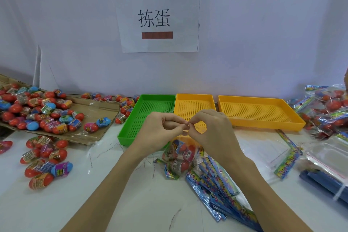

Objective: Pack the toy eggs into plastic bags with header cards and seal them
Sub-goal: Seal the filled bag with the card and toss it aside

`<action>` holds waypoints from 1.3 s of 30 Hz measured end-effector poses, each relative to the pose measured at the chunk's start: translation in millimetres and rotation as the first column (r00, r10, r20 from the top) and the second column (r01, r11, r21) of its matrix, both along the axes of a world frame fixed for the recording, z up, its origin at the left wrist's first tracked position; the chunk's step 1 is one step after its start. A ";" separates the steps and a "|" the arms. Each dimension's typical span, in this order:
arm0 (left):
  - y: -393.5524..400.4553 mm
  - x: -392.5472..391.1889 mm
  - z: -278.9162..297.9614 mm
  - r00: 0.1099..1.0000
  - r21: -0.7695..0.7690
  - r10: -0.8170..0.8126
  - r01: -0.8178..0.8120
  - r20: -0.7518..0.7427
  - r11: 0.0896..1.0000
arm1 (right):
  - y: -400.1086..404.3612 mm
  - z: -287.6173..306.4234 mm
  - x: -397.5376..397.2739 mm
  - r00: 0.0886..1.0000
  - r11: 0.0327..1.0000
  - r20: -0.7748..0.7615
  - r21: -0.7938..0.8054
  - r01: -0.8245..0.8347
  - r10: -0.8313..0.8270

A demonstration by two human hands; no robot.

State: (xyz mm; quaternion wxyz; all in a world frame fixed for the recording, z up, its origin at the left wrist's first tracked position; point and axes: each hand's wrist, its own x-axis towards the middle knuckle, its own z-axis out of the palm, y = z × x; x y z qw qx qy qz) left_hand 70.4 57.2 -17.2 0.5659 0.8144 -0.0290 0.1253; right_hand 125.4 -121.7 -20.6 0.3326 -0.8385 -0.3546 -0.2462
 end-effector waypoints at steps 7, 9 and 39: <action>7.3 -2.4 6.1 1.000 -0.006 0.001 -0.001 0.006 1.000 | -11.4 3.8 9.7 0.990 0.981 -0.136 0.185 0.060 -0.035; 8.5 -3.2 8.8 0.999 -0.058 0.036 -0.036 -0.004 0.998 | -15.6 5.3 13.1 0.994 0.982 -0.106 0.189 0.017 0.003; -9.8 -4.0 2.4 0.965 0.279 0.094 -0.164 0.247 0.946 | 0.8 2.1 4.2 1.000 0.982 0.008 0.190 -0.008 0.007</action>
